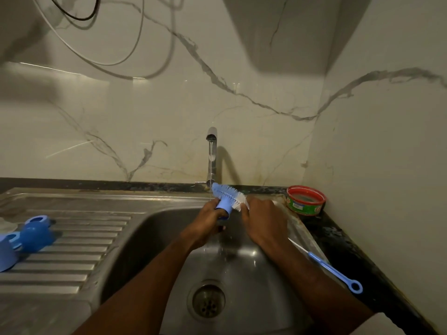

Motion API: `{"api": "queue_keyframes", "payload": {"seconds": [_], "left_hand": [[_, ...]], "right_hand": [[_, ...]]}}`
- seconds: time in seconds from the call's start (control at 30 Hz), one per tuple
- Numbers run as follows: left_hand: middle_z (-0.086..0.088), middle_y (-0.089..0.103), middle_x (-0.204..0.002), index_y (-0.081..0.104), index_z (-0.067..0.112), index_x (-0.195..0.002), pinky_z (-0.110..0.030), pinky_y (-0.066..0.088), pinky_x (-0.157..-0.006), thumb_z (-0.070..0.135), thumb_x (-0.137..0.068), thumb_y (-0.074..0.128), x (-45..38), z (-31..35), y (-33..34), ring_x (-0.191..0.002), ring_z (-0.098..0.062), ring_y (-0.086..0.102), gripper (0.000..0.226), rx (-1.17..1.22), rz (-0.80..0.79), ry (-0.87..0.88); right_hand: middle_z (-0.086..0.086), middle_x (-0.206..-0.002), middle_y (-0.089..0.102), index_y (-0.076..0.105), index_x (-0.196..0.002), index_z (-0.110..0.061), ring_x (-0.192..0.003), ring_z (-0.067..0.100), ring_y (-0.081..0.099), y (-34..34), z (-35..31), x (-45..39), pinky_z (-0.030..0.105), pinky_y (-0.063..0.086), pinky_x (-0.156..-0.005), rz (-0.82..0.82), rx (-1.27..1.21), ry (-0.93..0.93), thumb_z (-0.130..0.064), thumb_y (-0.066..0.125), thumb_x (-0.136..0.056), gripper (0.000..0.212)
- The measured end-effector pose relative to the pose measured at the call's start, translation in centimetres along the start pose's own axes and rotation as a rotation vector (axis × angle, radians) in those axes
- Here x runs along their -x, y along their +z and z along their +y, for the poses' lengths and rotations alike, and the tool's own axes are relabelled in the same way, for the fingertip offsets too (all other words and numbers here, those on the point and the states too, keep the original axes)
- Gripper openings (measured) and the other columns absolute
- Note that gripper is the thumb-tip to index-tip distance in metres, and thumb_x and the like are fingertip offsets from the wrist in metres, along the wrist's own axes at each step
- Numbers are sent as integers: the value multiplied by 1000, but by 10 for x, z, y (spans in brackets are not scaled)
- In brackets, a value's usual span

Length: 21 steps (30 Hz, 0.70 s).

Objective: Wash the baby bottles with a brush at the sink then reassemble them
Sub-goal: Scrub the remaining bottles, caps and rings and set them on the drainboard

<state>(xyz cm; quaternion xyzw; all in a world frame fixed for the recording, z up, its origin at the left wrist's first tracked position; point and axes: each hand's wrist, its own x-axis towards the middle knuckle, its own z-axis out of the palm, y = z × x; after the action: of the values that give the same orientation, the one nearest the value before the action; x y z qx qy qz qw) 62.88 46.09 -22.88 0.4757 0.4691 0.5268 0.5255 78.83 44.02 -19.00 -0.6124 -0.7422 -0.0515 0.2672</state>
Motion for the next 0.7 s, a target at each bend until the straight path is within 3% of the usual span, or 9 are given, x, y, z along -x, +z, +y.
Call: {"api": "queue_keyframes", "payload": {"seconds": [0.1,0.17,0.23,0.33,0.43,0.57,0.63,0.7], "left_hand": [[-13,59,-132,57,19,-129,-38,51,-86,21,-82,64,1,2,0,-113,-29,58,47,175,-89,11],[-15,62,-129,60,15,-127,-36,50,-84,33,-87,67,0,4,0,-106,-27,59,45,256,-52,24],[-16,65,-126,63,12,-126,-37,53,-86,31,-98,62,-3,1,-2,-103,-25,63,33,192,0,63],[-15,68,-122,62,14,-123,-37,60,-87,16,-92,71,-10,-9,-13,-101,-21,70,32,15,78,125],[-12,69,-124,61,15,-128,-35,60,-87,11,-84,79,-9,-10,-21,-105,-19,71,48,-73,95,177],[7,66,-120,53,20,-133,-34,58,-94,4,-81,80,-1,-9,-15,-107,-11,68,60,-108,16,226],[5,61,-125,47,20,-141,-41,57,-97,8,-82,81,-3,-8,-11,-111,-13,63,69,-131,101,219],[-2,61,-125,53,19,-134,-42,58,-94,13,-86,79,-8,-9,-13,-108,-17,64,55,-125,223,229]], "right_hand": [[1,-112,70,61,-127,-25,-99,20,66,-4,2,-2,31,41,-72,22,12,36,-45,46,-104,34],[0,-110,70,62,-126,-26,-95,19,66,-5,4,-3,30,41,-69,42,9,42,-46,48,-103,34],[0,-111,70,62,-127,-26,-95,18,66,-7,5,-1,29,41,-69,34,10,36,-47,49,-102,35],[1,-114,70,63,-126,-26,-100,21,65,-9,5,3,29,38,-70,11,-6,24,-49,49,-101,37],[2,-112,71,66,-122,-26,-100,24,66,-10,3,3,30,39,-70,24,-24,25,-51,48,-99,38],[2,-116,70,63,-126,-26,-103,22,65,-5,2,-1,30,41,-74,-30,-12,51,-47,46,-103,36],[4,-119,70,63,-128,-23,-105,22,65,-3,6,-4,33,47,-81,-34,-20,85,-46,48,-103,37],[5,-119,70,64,-128,-21,-104,22,65,-2,10,-5,35,50,-86,-38,-27,86,-45,49,-103,38]]}}
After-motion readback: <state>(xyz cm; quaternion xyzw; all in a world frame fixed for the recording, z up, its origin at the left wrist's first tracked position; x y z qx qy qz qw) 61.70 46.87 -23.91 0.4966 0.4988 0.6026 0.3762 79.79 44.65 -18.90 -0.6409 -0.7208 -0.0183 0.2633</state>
